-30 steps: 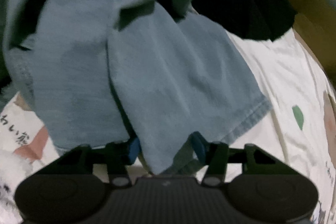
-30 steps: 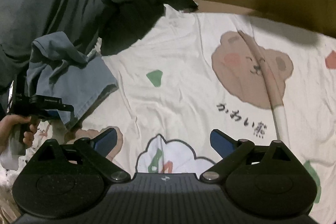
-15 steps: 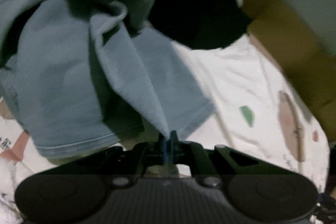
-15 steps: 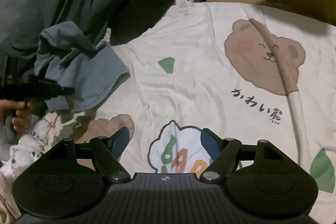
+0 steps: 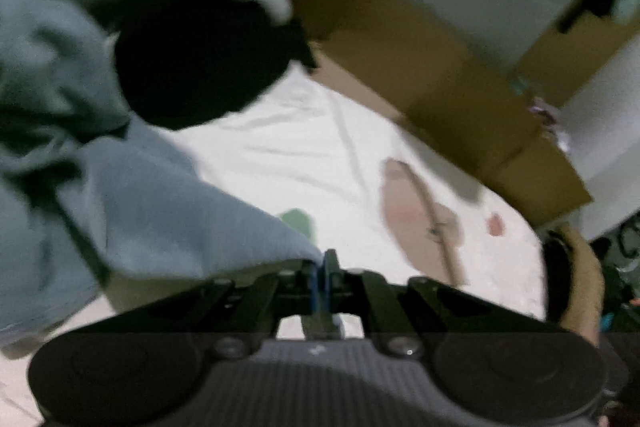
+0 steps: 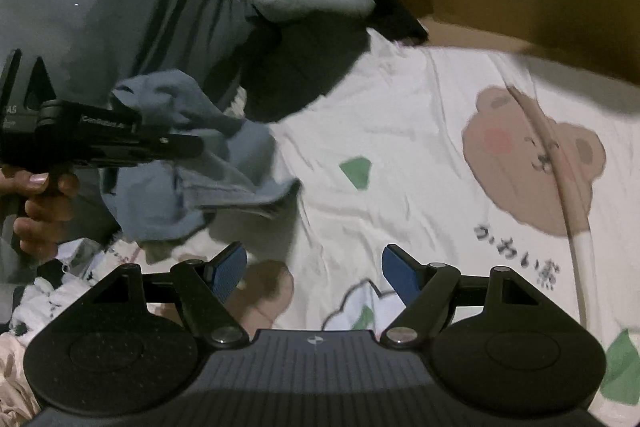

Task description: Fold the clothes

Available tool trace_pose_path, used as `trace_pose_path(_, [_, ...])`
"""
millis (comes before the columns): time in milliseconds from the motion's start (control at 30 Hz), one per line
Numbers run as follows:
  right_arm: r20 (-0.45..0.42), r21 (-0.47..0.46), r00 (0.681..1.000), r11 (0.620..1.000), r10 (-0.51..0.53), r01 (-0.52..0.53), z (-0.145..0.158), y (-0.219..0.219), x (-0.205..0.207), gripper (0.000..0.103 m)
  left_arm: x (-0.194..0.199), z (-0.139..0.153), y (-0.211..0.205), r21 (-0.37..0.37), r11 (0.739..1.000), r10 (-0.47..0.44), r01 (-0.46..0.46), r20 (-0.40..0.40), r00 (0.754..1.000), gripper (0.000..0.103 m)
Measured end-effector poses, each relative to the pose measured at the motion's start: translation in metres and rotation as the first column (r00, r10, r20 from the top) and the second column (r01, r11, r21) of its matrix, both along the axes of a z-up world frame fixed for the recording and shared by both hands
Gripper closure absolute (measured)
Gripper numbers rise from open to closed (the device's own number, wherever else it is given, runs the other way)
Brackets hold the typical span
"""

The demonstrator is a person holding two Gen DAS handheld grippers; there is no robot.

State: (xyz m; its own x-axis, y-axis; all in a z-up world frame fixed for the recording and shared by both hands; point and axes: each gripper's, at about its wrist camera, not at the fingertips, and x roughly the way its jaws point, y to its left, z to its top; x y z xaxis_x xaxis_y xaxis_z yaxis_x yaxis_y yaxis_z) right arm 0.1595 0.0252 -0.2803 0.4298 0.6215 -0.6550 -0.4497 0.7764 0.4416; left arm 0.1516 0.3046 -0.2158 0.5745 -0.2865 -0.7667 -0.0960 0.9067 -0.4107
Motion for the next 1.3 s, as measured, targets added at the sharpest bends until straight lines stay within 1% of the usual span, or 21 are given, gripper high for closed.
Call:
trace_pose_path(33, [0.008,0.005,1.0,1.0,0.002,-0.002,0.002,0.0,0.0,0.025,0.006,0.001,-0.008,-0.006,1.0,-0.018,0.018,0.002,1.0,0.1])
trace_pose_path(100, [0.019,0.019,1.0,1.0,0.003,-0.003,0.007,0.001,0.001,0.025,0.006,0.005,-0.021,-0.013,0.998,-0.057,0.057,0.009,0.998,0.1])
trace_pose_path(200, [0.045,0.021,0.999,1.0,0.007,-0.008,0.012,0.0,-0.001,0.025,0.007,0.004,-0.04,-0.028,0.995,-0.092,0.092,0.009,0.996,0.1])
trace_pose_path(300, [0.062,0.018,0.998,1.0,0.022,-0.023,0.014,-0.001,-0.003,0.025,0.002,0.007,-0.054,-0.05,0.994,-0.102,0.102,0.006,0.995,0.1])
trace_pose_path(400, [0.069,0.015,0.997,0.999,0.034,-0.035,0.015,-0.001,-0.005,0.025,0.003,0.009,-0.058,-0.069,0.991,-0.111,0.112,0.009,0.994,0.1])
trace_pose_path(600, [0.076,0.043,0.996,0.997,0.055,-0.058,0.015,0.007,-0.009,0.025,0.006,0.018,-0.072,-0.095,0.986,-0.132,0.134,0.027,0.991,0.1])
trace_pose_path(767, [0.105,0.014,0.994,0.999,0.032,-0.034,0.015,0.01,-0.009,0.025,0.009,0.02,-0.087,-0.128,0.978,-0.164,0.166,0.027,0.986,0.1])
trace_pose_path(867, [0.119,-0.035,0.993,0.999,0.027,-0.022,0.014,0.008,-0.008,0.027,0.009,0.019,-0.095,-0.152,0.973,-0.173,0.175,0.025,0.985,0.1])
trace_pose_path(900, [0.128,-0.05,0.991,0.999,0.026,-0.02,0.014,0.007,-0.008,0.029,0.009,0.018,-0.097,-0.155,0.972,-0.177,0.178,0.025,0.984,0.1])
trace_pose_path(933, [0.132,-0.052,0.991,0.999,0.019,-0.012,0.015,0.005,-0.008,0.037,0.01,0.018,-0.098,-0.156,0.971,-0.179,0.18,0.023,0.984,0.1])
trace_pose_path(967, [0.129,-0.045,0.992,0.999,0.009,-0.003,0.014,0.002,-0.007,0.053,0.01,0.017,-0.098,-0.157,0.972,-0.175,0.176,0.02,0.984,0.1])
trace_pose_path(1000, [0.122,-0.039,0.993,0.999,0.001,0.004,0.014,-0.001,-0.005,0.061,0.01,0.016,-0.098,-0.159,0.972,-0.172,0.173,0.016,0.985,0.1])
trace_pose_path(1033, [0.115,-0.033,0.993,0.999,-0.006,0.01,0.013,-0.004,-0.004,0.076,0.011,0.015,-0.098,-0.16,0.973,-0.169,0.169,0.013,0.986,0.1])
trace_pose_path(1067, [0.113,-0.03,0.994,1.0,-0.005,0.009,0.013,-0.007,-0.004,0.085,0.011,0.014,-0.098,-0.161,0.973,-0.166,0.165,0.009,0.986,0.1])
trace_pose_path(1100, [0.116,-0.034,0.993,0.999,-0.006,0.01,0.014,-0.008,-0.004,0.085,0.011,0.014,-0.098,-0.162,0.973,-0.163,0.162,0.006,0.987,0.1])
trace_pose_path(1133, [0.116,-0.036,0.993,0.999,-0.008,0.013,0.014,-0.01,-0.004,0.088,0.01,0.014,-0.098,-0.156,0.975,-0.158,0.156,-0.001,0.987,0.099])
trace_pose_path(1167, [0.105,-0.026,0.994,0.999,-0.022,0.025,0.014,-0.013,-0.003,0.089,0.01,0.014,-0.098,-0.15,0.977,-0.154,0.151,-0.009,0.988,0.094])
trace_pose_path(1233, [0.085,-0.009,0.995,0.999,-0.049,0.049,0.015,-0.018,0.0,0.091,0.008,0.014,-0.098,-0.135,0.981,-0.144,0.138,-0.032,0.989,0.091])
trace_pose_path(1300, [0.08,-0.006,0.995,0.998,-0.056,0.057,0.016,-0.021,0.001,0.092,0.0,0.016,-0.095,-0.146,0.981,-0.13,0.125,-0.028,0.991,0.088])
